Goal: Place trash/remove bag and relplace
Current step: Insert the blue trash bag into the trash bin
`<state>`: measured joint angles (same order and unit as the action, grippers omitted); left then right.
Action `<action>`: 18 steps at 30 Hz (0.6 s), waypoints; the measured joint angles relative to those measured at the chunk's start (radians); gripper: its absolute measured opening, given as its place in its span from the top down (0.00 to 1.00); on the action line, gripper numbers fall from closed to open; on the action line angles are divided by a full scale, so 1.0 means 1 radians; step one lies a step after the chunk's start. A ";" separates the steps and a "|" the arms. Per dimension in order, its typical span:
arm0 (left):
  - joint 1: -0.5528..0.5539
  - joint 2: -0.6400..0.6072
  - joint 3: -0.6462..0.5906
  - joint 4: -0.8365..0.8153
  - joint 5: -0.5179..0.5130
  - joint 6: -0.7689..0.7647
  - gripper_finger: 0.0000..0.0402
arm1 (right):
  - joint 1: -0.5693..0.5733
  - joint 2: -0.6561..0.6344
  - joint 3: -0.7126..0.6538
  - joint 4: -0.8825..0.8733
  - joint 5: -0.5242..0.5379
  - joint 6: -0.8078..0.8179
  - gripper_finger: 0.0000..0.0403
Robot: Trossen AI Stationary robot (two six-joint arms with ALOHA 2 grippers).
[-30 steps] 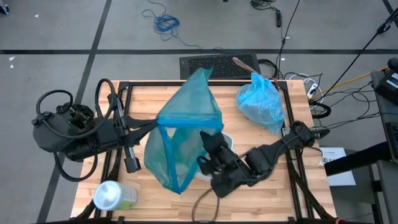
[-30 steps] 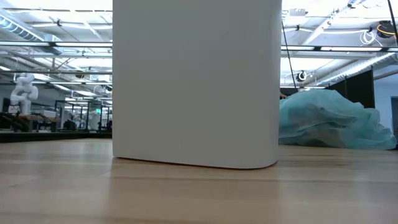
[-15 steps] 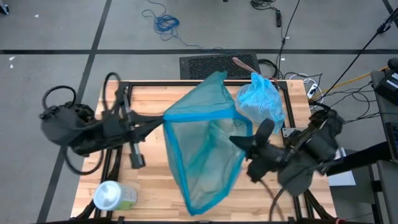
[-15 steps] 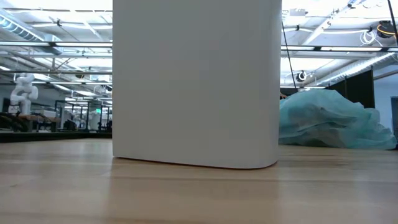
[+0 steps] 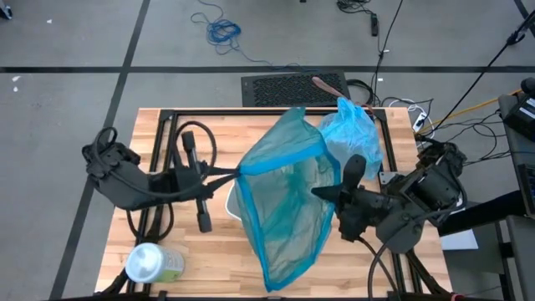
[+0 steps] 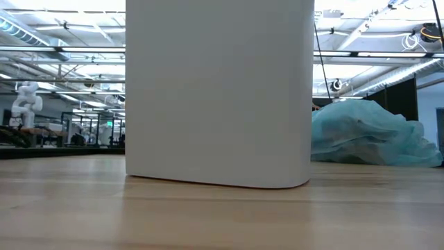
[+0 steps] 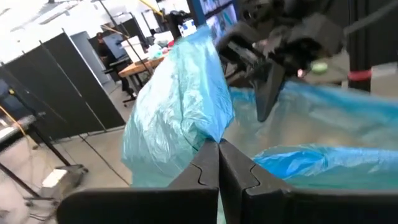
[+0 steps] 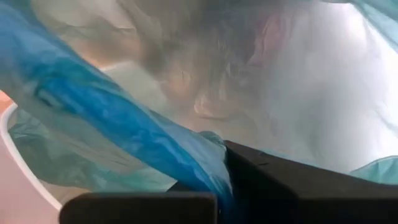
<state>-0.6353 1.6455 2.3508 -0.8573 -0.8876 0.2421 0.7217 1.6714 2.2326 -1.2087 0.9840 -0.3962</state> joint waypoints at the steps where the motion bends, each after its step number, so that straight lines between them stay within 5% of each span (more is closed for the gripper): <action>1: 0.000 0.000 0.000 -0.010 0.000 0.015 0.99 | 0.000 0.000 0.000 0.001 0.000 0.000 1.00; 12: -0.008 0.000 0.003 -0.016 -0.003 0.055 0.70 | 0.000 0.000 0.000 0.000 -0.023 0.023 1.00; 18: -0.009 -0.005 0.005 -0.009 -0.003 0.056 0.65 | 0.000 0.000 0.000 -0.001 -0.023 0.023 1.00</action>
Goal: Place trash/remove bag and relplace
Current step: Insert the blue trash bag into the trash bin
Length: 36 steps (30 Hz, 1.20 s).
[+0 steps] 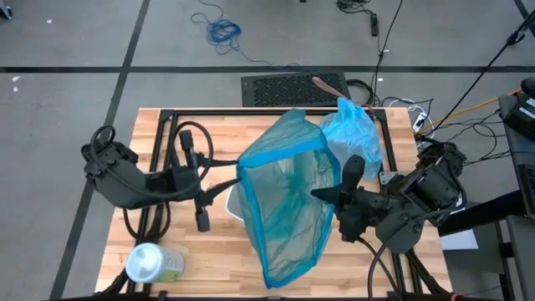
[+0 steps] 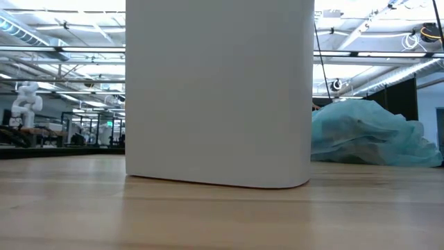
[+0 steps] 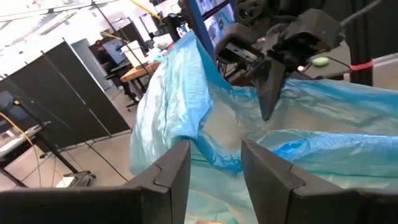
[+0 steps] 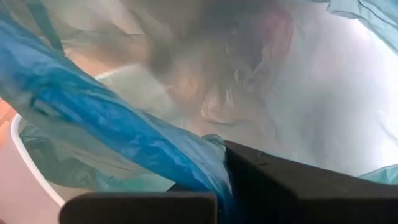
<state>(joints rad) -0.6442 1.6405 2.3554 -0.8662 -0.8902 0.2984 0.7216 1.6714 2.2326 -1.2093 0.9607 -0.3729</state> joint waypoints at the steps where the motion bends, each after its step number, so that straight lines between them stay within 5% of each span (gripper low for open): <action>1: 0.000 -0.001 0.000 0.007 -0.001 0.001 0.65 | 0.000 0.000 0.000 0.000 0.000 0.000 1.00; 22: -0.044 -0.068 0.001 -0.013 -0.001 0.003 0.65 | 0.000 0.000 -0.001 -0.016 0.000 -0.009 1.00; 29: 0.030 -0.121 0.000 -0.012 -0.345 0.221 0.67 | -0.002 0.000 -0.001 -0.014 -0.048 -0.013 1.00; 32: 0.155 -0.153 0.002 -0.018 -0.274 0.227 0.74 | -0.008 0.000 -0.001 0.006 -0.052 -0.024 1.00; 36: 0.353 -0.158 0.002 -0.032 -0.006 0.219 0.95 | -0.009 0.000 -0.001 0.043 -0.082 -0.054 1.00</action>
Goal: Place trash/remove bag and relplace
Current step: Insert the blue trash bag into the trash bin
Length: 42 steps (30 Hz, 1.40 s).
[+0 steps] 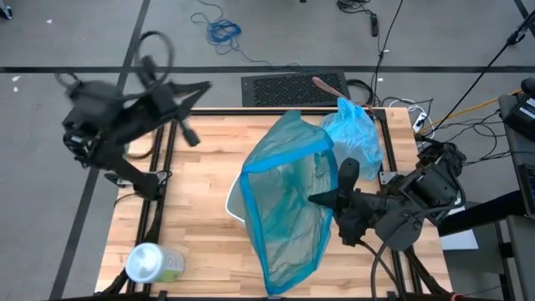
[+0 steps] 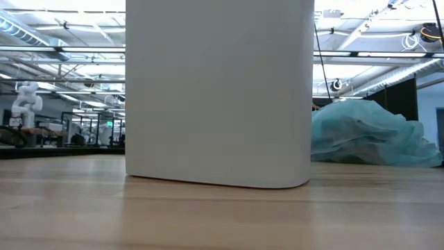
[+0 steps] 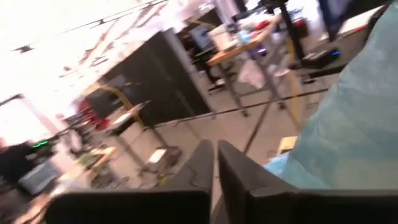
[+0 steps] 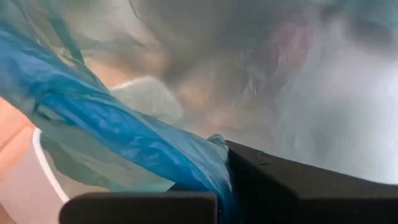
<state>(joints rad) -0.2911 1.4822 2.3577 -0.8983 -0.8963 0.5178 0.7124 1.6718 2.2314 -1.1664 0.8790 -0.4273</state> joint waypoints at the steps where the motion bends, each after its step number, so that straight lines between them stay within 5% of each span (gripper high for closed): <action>1: 0.047 0.000 0.000 0.001 0.072 -0.010 0.97 | 0.000 0.000 0.000 0.011 -0.010 -0.010 1.00; 13: 0.517 0.138 -0.011 0.040 0.817 -0.076 1.00 | 0.000 0.000 0.000 0.075 -0.084 -0.056 1.00; 24: 0.646 0.296 -0.012 0.095 1.362 -0.068 1.00 | -0.007 0.000 0.000 0.108 -0.130 -0.085 1.00; 35: 0.567 0.233 -0.011 -0.223 1.539 -0.014 1.00 | 0.023 0.000 0.000 0.083 -0.126 -0.048 1.00; 42: 0.419 0.232 -0.011 -0.322 1.542 -0.013 1.00 | 0.023 0.000 0.000 0.080 -0.126 -0.020 1.00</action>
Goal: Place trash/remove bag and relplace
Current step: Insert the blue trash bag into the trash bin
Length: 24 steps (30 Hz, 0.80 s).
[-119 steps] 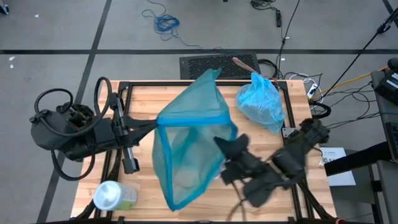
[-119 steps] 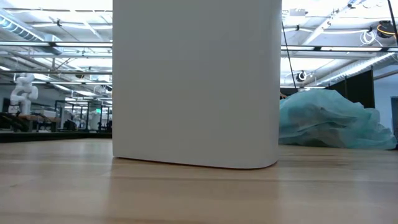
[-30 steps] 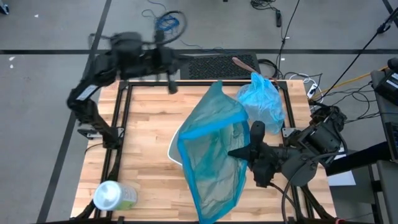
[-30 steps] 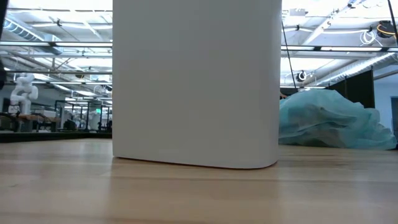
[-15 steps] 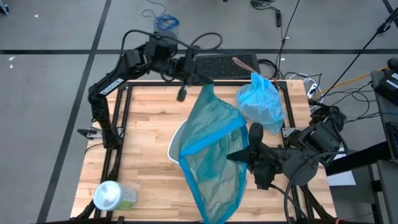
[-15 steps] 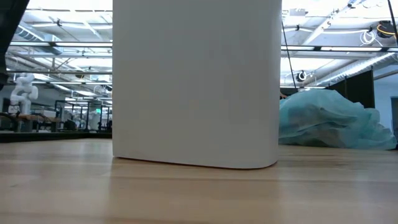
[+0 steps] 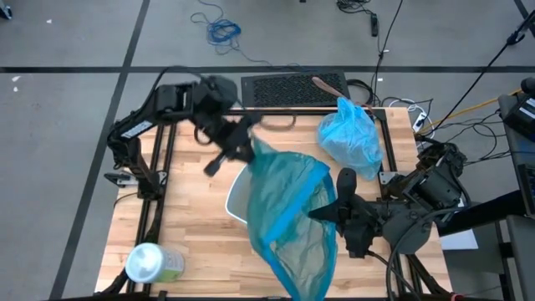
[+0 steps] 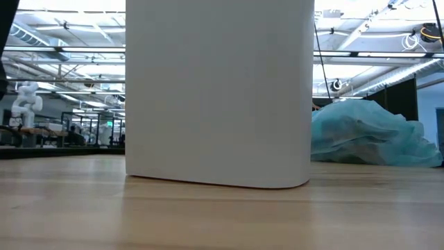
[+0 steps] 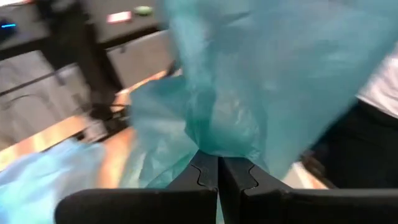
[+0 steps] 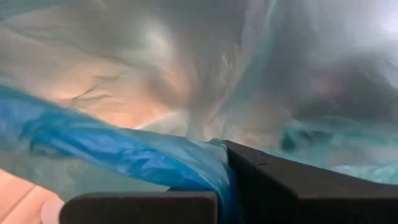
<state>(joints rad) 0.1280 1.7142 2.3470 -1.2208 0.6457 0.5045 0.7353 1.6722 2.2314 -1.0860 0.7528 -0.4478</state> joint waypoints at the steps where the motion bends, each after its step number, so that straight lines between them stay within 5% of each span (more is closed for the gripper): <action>1: -0.022 0.000 0.000 -0.002 0.000 0.000 1.00 | 0.000 0.000 0.000 -0.005 0.000 0.004 1.00; 10: -0.166 0.000 -0.009 -0.026 -0.046 -0.004 1.00 | 0.000 -0.016 0.000 -0.049 0.001 0.043 1.00; 24: -0.210 -0.012 -0.261 0.032 -0.162 -0.060 1.00 | 0.000 -0.047 0.000 -0.059 0.001 0.051 1.00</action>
<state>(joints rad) -0.0823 1.7019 2.0861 -1.1889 0.4840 0.4448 0.7349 1.6249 2.2314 -1.1454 0.7540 -0.3969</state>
